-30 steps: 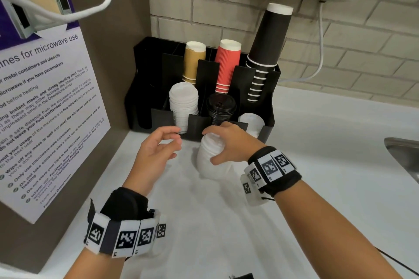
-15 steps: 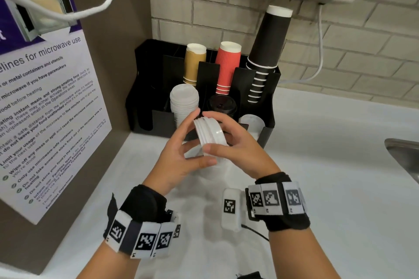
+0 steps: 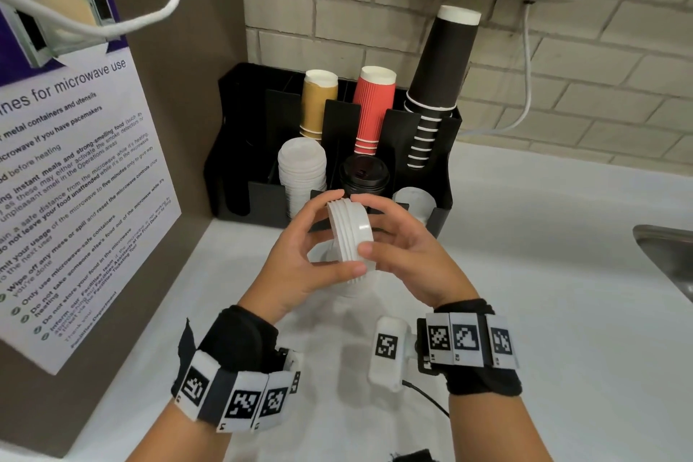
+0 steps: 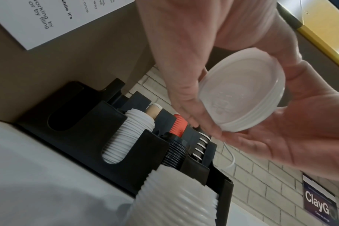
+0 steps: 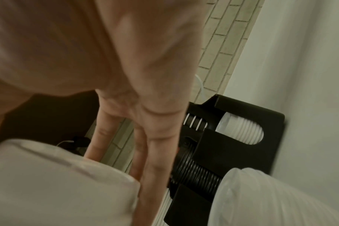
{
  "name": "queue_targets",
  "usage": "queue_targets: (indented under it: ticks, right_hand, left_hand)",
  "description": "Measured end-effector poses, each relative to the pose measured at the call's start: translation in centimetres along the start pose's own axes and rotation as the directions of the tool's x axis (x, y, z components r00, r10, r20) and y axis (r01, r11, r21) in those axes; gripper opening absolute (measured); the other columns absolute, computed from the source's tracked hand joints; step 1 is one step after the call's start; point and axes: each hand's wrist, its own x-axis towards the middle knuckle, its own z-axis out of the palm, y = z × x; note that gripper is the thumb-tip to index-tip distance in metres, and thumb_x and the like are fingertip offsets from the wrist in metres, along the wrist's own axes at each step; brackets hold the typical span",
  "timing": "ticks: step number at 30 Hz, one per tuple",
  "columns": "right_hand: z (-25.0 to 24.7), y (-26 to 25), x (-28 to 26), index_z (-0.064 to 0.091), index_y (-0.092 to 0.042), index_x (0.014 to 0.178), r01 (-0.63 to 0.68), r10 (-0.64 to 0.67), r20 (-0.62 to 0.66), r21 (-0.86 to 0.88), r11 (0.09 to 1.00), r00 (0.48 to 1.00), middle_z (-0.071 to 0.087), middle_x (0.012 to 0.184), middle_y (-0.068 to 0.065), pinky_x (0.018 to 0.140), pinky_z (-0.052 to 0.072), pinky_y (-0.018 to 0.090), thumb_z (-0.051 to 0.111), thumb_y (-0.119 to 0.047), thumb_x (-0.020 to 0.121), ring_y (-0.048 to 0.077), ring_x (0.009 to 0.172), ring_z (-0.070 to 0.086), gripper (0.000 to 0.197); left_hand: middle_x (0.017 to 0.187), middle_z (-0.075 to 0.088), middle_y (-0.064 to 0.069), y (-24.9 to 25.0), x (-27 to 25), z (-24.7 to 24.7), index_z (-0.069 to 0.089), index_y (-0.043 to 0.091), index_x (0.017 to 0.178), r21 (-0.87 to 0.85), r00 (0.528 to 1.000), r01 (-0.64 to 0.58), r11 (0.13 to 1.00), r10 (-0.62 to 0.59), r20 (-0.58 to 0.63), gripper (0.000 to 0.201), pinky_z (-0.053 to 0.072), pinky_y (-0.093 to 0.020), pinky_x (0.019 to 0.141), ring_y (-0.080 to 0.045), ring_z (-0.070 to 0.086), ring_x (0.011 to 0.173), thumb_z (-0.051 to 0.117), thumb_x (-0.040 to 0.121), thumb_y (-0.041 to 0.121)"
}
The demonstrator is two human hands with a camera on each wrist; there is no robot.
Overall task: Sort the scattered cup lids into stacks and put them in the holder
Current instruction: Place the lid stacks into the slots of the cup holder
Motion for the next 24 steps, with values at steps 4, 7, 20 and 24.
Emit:
queue_targets:
  ticks: [4, 7, 20, 24]
  right_hand:
    - [0.2, -0.1, -0.1, 0.057, -0.041, 0.125, -0.003, 0.003, -0.004, -0.012, 1.0, 1.0, 0.064, 0.119, -0.001, 0.096, 0.048, 0.057, 0.074, -0.034, 0.07, 0.023, 0.117, 0.059, 0.058]
    - [0.3, -0.4, 0.1, 0.055, -0.036, 0.13, 0.001, -0.001, -0.004, -0.071, 0.997, 1.0, 0.064, 0.122, -0.001, 0.101, 0.047, 0.047, 0.073, -0.036, 0.07, 0.02, 0.117, 0.058, 0.063]
    - [0.7, -0.7, 1.2, 0.055, -0.036, 0.115, 0.052, -0.066, -0.058, -0.224, 0.973, 0.996, 0.064, 0.109, -0.004, 0.085, 0.055, 0.031, 0.083, -0.019, 0.07, 0.013, 0.1, 0.064, 0.055]
    - [-2.0, -2.7, 3.0, 0.055, -0.031, 0.111, 0.134, -0.174, -0.105, -0.314, 0.94, 0.979, 0.063, 0.107, -0.004, 0.074, 0.051, 0.018, 0.083, -0.02, 0.066, 0.005, 0.092, 0.063, 0.054]
  left_hand:
    - [0.131, 0.057, 0.017, -0.1, 0.2, -0.3, 0.048, 0.049, 0.131, -0.037, 0.999, 0.018, 0.999, -0.017, 0.037, 0.097, 0.057, -0.033, 0.083, -0.011, 0.056, 0.123, 0.096, 0.051, 0.024]
    - [0.129, 0.057, 0.015, -0.2, 0.1, -0.3, 0.047, 0.047, 0.133, -0.032, 1.0, 0.01, 0.999, -0.01, -0.002, 0.098, 0.058, -0.035, 0.085, -0.011, 0.057, 0.121, 0.093, 0.05, 0.021]
    - [0.134, 0.053, 0.025, -0.6, 0.4, 0.0, 0.037, 0.049, 0.138, -0.057, 1.0, 0.006, 0.998, -0.006, 0.003, 0.104, 0.055, -0.036, 0.093, -0.008, 0.051, 0.129, 0.088, 0.052, 0.022]
    - [0.152, 0.036, 0.016, -0.7, 0.3, -0.8, 0.036, 0.055, 0.135, -0.045, 0.997, 0.011, 0.999, -0.014, -0.076, 0.096, 0.051, -0.02, 0.093, -0.005, 0.041, 0.136, 0.084, 0.055, 0.031]
